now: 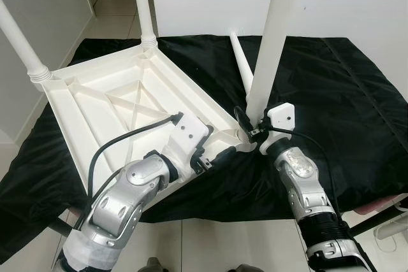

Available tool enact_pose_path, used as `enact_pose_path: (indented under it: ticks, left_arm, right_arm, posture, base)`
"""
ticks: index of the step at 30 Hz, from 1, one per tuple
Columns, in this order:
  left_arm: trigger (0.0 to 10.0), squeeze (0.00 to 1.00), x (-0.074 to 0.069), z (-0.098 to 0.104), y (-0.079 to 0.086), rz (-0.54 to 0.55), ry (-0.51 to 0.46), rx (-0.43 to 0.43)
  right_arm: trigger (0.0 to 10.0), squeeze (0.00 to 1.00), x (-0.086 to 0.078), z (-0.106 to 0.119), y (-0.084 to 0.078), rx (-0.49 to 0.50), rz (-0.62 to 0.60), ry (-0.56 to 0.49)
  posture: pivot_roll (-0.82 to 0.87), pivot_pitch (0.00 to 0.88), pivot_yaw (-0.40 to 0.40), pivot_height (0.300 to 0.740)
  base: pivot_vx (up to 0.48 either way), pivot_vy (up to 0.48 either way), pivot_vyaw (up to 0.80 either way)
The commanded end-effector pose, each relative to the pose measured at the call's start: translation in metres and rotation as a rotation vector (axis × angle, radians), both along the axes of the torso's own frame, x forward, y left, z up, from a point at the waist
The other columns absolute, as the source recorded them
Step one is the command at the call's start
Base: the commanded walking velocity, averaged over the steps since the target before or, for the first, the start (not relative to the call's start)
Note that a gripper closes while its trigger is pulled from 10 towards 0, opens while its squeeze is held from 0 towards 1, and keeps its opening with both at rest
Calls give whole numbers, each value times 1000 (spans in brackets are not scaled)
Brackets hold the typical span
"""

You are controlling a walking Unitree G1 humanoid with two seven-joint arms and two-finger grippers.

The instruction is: Building children table

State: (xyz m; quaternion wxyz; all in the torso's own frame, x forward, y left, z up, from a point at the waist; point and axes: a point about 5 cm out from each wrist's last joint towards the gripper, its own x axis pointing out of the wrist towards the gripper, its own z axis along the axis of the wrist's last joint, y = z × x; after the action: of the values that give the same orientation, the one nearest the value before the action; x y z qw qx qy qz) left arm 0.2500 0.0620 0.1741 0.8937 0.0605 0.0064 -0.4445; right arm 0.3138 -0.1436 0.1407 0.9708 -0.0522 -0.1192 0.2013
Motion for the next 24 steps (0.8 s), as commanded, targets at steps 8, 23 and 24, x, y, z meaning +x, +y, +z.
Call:
enact_pose_path:
  ticks: [8, 23, 24]
  left_arm:
    - [10000, 0, -2, 0, 3, 4, 13, 9]
    - [10000, 0, -3, 4, 3, 29, 19, 3]
    - [10000, 0, -3, 4, 3, 29, 19, 3]
  right_arm:
    - [10000, 0, 1, -23, -6, 75, -51, 132]
    - [10000, 0, 17, -13, 22, -10, 60, 129]
    - [10000, 0, 17, -13, 22, -10, 60, 129]
  posture:
    - [-7, 0, 40, 740]
    - [0, 24, 30, 740]
    - [0, 24, 30, 740]
  base:
    - [0, 0, 0]
    - [0, 0, 0]
    - [0, 0, 0]
